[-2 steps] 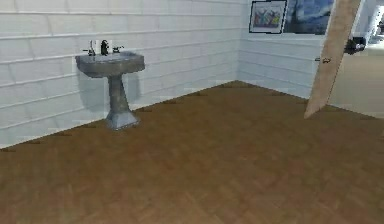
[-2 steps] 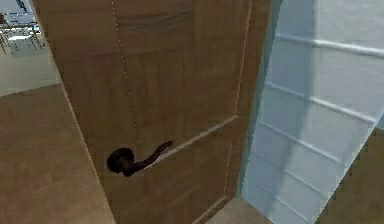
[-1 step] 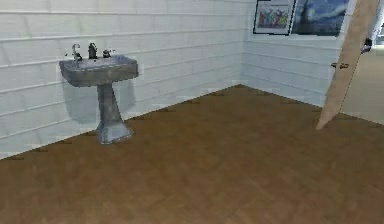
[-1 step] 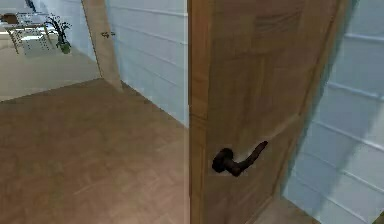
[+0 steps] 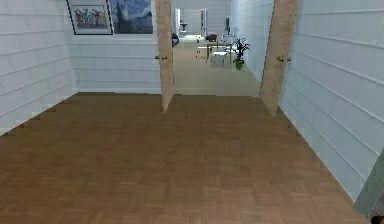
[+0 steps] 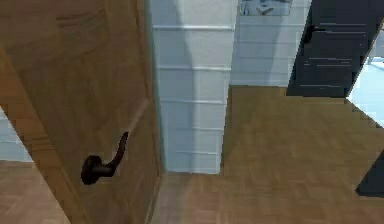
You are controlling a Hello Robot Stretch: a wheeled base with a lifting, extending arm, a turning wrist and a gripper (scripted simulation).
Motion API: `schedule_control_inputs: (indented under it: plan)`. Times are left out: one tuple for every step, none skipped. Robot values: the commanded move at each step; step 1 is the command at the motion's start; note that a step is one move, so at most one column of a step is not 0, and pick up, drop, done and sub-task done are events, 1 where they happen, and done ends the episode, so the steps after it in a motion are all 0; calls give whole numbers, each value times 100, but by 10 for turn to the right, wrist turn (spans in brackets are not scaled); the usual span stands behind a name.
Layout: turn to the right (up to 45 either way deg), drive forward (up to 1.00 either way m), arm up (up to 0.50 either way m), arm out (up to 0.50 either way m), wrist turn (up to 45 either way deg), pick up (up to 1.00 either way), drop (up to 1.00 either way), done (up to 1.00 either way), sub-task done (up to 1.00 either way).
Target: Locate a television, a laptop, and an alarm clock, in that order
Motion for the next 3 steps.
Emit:
schedule_control_inputs:
  plan:
    - [0, 100, 0, 0, 0, 0, 0, 0, 0]
    - [0, 100, 0, 0, 0, 0, 0, 0, 0]
    - [30, 0, 0, 0, 0, 0, 0, 0, 0]
